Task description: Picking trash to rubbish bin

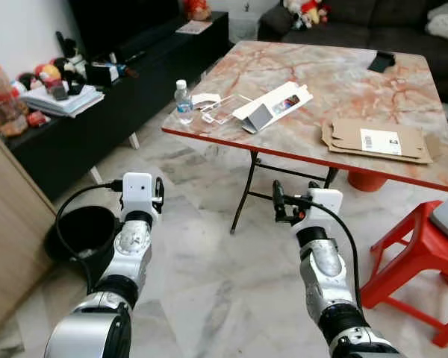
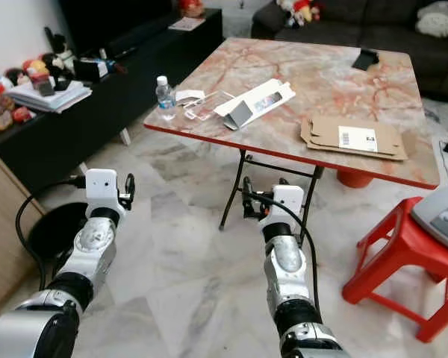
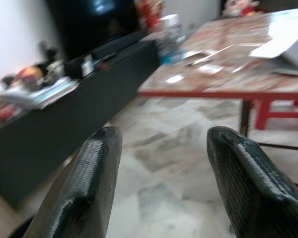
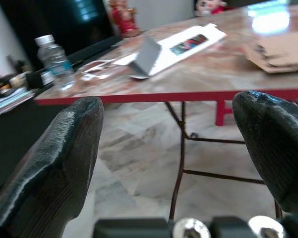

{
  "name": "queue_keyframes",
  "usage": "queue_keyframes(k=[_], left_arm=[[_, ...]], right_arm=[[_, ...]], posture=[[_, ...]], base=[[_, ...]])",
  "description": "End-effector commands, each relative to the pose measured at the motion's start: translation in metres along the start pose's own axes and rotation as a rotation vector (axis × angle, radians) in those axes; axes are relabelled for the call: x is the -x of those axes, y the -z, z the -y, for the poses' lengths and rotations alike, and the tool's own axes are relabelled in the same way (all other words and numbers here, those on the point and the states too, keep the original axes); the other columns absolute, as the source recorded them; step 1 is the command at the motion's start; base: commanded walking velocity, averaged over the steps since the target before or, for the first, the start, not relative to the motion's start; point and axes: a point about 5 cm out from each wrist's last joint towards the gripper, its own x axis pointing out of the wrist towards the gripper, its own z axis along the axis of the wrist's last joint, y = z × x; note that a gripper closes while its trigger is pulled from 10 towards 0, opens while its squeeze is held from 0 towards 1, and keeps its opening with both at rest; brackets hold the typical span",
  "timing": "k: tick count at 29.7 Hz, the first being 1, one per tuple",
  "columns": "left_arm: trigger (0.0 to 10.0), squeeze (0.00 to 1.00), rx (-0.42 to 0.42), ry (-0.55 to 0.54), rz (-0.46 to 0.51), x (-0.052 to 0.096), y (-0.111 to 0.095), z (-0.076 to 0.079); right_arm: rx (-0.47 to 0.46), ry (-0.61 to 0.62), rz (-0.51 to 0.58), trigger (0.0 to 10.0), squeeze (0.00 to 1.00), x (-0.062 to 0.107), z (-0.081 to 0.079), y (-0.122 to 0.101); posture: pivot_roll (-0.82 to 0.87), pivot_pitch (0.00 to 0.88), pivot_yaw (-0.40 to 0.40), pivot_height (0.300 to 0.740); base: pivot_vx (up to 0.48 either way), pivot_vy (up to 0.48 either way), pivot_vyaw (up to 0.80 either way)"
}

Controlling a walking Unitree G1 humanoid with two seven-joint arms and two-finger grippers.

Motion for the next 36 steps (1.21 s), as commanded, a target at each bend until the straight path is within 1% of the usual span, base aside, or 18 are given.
queue_keyframes(k=[1,8,11,17,19,21,22,25,29,31,36], left_arm=[[10.0,0.00,-0.004,0.012,0.022,-0.003,-0.006,0.003],[10.0,0.00,0.000,0.022,0.024,-0.003,-0.007,0.004],[10.0,0.00,0.004,0.069,0.026,-0.003,-0.008,0.009],[10.0,0.00,0.004,0.100,0.022,-0.004,-0.008,0.014],[10.0,0.00,0.004,0.130,0.012,-0.003,-0.007,0.018],[10.0,0.00,0.005,0.131,0.012,-0.003,-0.007,0.018],[10.0,0.00,-0.009,0.164,0.029,-0.002,-0.008,0.024],[10.0,0.00,-0.024,0.208,0.050,0.000,-0.010,0.030],[10.0,0.00,-0.024,0.224,0.064,-0.001,-0.013,0.034],[10.0,0.00,-0.034,0.237,0.077,-0.001,-0.015,0.036],[10.0,0.00,-0.035,0.245,0.083,-0.001,-0.017,0.039]], right_arm=[[-0.020,0.003,0.020,10.0,0.00,-0.003,-0.001,-0.006],[-0.038,0.007,0.010,10.0,0.00,-0.003,-0.002,-0.005],[-0.044,0.007,0.003,10.0,0.00,-0.003,-0.002,-0.004],[-0.055,0.009,-0.005,10.0,0.00,-0.003,-0.002,-0.003],[-0.061,0.004,-0.013,10.0,0.00,-0.003,-0.003,-0.002],[-0.062,0.004,-0.014,10.0,0.00,-0.003,-0.003,-0.002],[-0.063,0.006,-0.014,10.0,0.00,-0.003,-0.004,-0.002],[-0.063,0.008,-0.014,10.0,0.00,-0.003,-0.004,-0.002],[-0.062,0.011,-0.010,10.0,0.00,-0.003,-0.004,-0.002],[-0.063,0.025,0.006,10.0,0.00,-0.003,-0.002,-0.003],[-0.062,0.017,0.012,10.0,0.00,-0.003,-0.002,-0.004]], posture=[[-0.13,0.003,0.046,0.740],[-0.13,0.006,0.046,0.740],[-0.13,0.007,0.047,0.740],[-0.13,0.009,0.047,0.740],[-0.13,0.009,0.047,0.740],[-0.13,0.009,0.047,0.740],[-0.12,0.010,0.048,0.740],[-0.12,0.008,0.048,0.740],[-0.12,0.007,0.049,0.740],[-0.12,0.007,0.049,0.740],[-0.12,0.007,0.049,0.740]], base=[[0.379,0.244,0.00],[0.379,0.206,0.00],[0.384,0.000,-0.79],[0.384,0.000,-0.78],[0.337,0.000,-0.77],[0.337,0.000,-0.77],[0.000,0.000,-0.76],[0.000,0.000,-0.76],[0.000,0.000,-0.76],[0.000,0.000,0.00],[0.000,0.000,0.00]])
